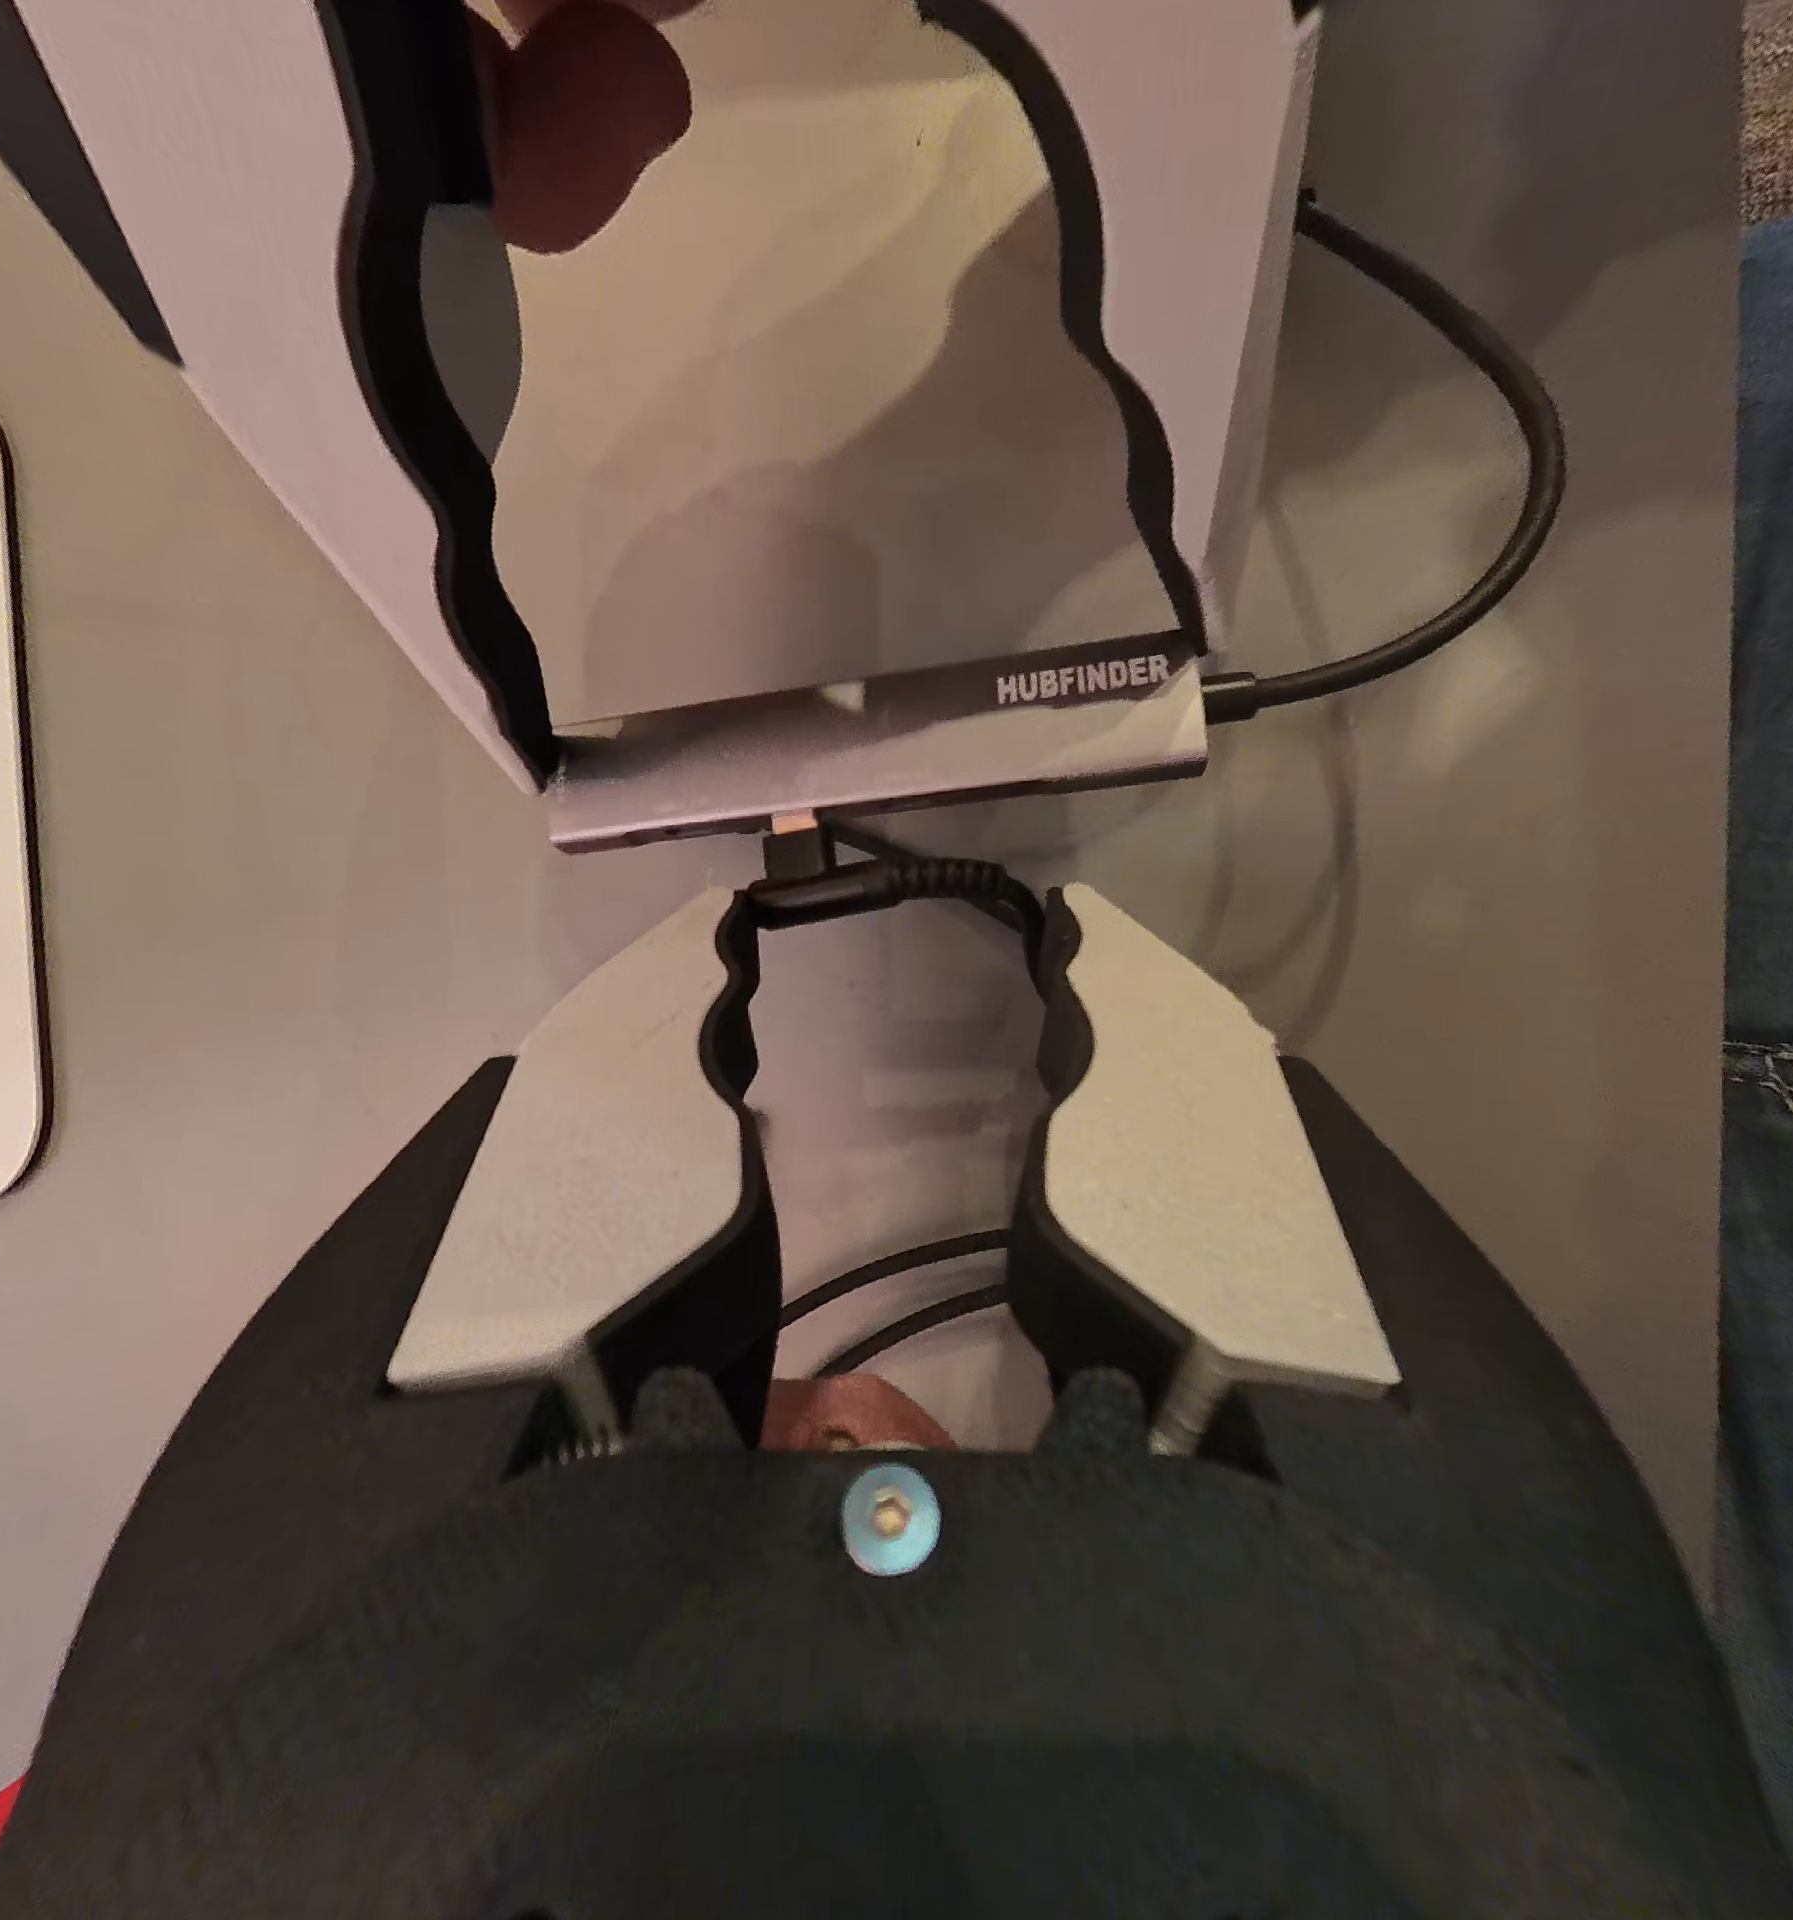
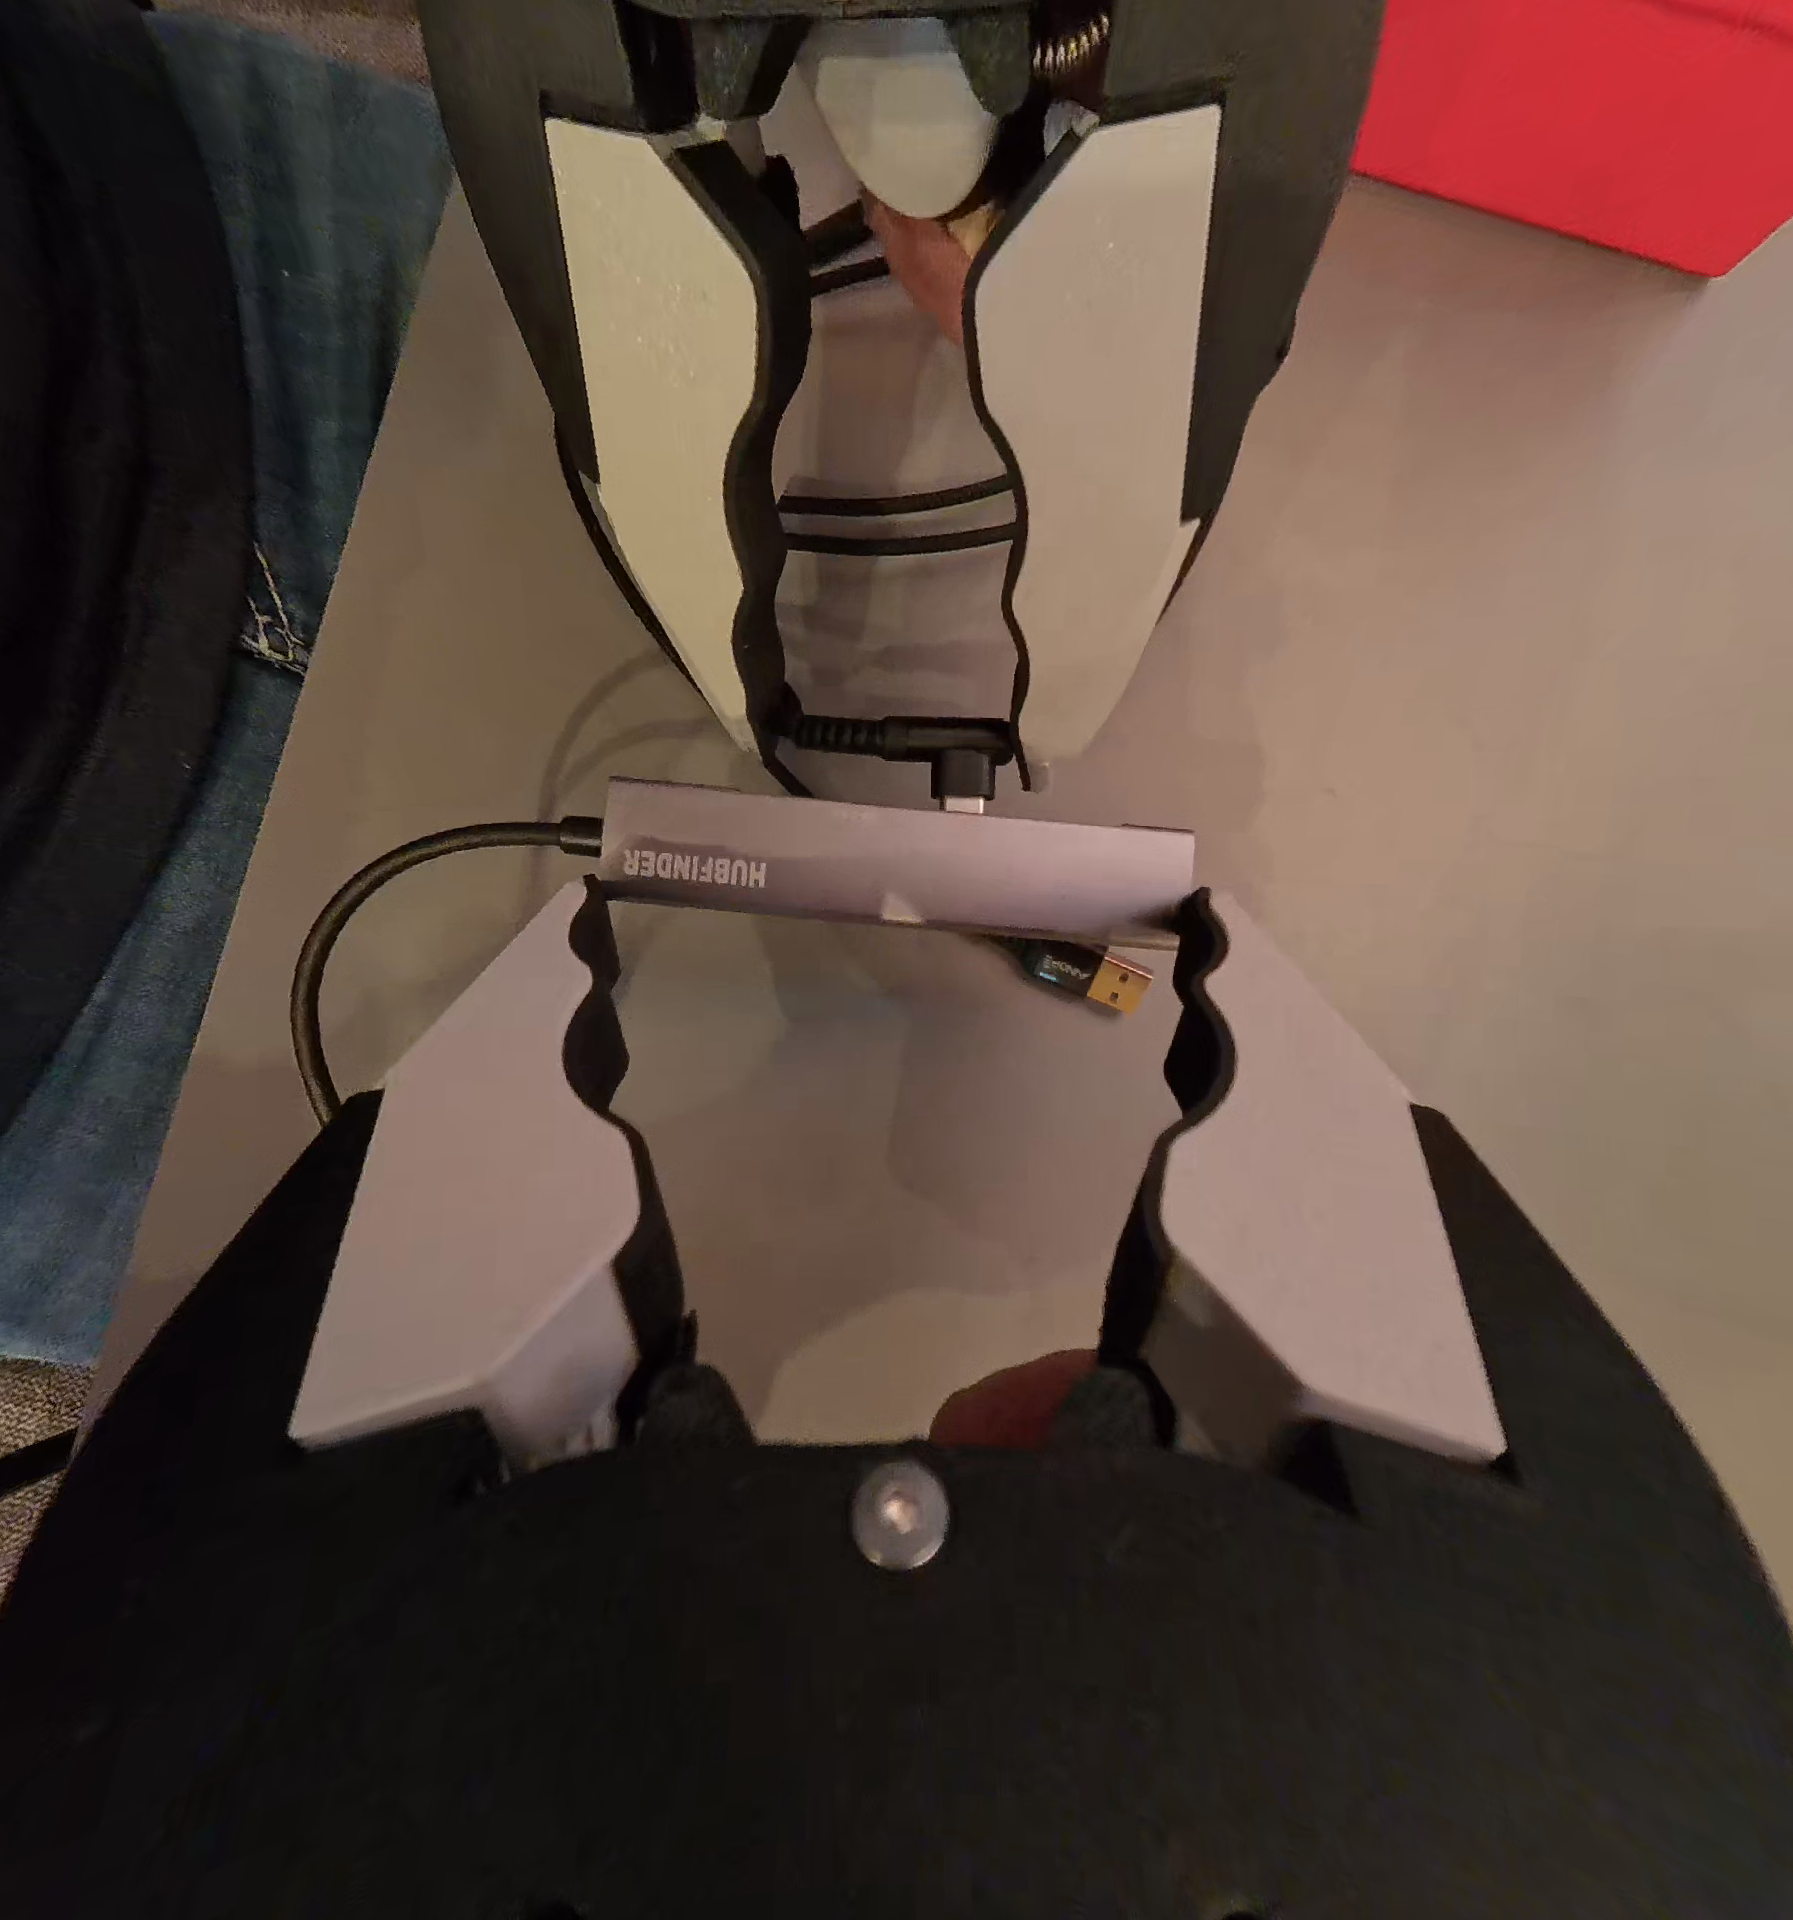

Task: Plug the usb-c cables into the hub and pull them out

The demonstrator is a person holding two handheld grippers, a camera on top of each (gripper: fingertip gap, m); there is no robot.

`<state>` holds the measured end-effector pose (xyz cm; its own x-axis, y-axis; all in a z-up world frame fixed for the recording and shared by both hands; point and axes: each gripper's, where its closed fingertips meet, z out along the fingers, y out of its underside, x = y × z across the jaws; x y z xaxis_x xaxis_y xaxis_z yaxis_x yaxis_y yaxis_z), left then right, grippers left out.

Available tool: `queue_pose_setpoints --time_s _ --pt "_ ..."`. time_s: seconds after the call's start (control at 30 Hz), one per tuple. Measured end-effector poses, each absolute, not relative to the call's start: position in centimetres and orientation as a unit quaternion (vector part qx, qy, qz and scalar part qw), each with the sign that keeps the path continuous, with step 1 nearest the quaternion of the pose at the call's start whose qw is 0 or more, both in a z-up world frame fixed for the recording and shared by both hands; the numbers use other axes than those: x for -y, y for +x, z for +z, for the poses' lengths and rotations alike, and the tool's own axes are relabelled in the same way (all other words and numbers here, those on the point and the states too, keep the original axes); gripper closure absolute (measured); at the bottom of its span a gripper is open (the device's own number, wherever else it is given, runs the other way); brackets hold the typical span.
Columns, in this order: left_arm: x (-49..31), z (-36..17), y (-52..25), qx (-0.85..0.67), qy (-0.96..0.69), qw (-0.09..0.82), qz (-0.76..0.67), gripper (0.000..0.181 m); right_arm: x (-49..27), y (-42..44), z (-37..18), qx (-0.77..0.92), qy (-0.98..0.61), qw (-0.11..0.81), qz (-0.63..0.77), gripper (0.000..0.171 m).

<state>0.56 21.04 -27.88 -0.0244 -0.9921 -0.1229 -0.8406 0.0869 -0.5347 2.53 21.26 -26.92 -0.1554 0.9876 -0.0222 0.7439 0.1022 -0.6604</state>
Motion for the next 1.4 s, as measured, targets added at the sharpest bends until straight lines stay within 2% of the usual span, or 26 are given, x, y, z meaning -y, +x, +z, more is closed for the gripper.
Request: queue_pose_setpoints --time_s 1.1,1.13,1.17,1.2,1.3,1.37,1.4 --pt "-21.6 -28.1 0.7 -0.716 -0.633 0.263 -0.131 0.133 -21.3 1.8 -25.6 0.673 -0.598 0.287 0.328 0.067" --pt "-21.6 -28.2 0.8 -0.713 -0.635 0.265 -0.135 0.133 -21.2 1.7 -25.3 0.670 -0.595 0.290 0.335 0.069" --pt "-21.7 -28.1 1.0 -0.709 -0.636 0.272 -0.137 0.133 -20.0 1.5 -24.7 0.675 -0.574 0.282 0.367 0.120" --pt "-22.4 -27.7 1.4 -0.695 -0.643 0.292 -0.139 0.134 -18.6 0.8 -23.9 0.675 -0.551 0.275 0.406 0.134" --pt "-23.1 -28.1 1.5 -0.713 -0.630 0.291 -0.100 0.134 -19.6 0.2 -24.6 0.678 -0.574 0.294 0.353 0.113" --pt "-22.7 -28.2 1.9 -0.695 -0.642 0.290 -0.143 0.135 -20.3 0.5 -23.2 0.646 -0.582 0.329 0.369 0.116" --pt "-22.8 -28.3 1.9 -0.695 -0.641 0.294 -0.142 0.135 -20.9 1.0 -22.5 0.627 -0.590 0.351 0.369 0.109"
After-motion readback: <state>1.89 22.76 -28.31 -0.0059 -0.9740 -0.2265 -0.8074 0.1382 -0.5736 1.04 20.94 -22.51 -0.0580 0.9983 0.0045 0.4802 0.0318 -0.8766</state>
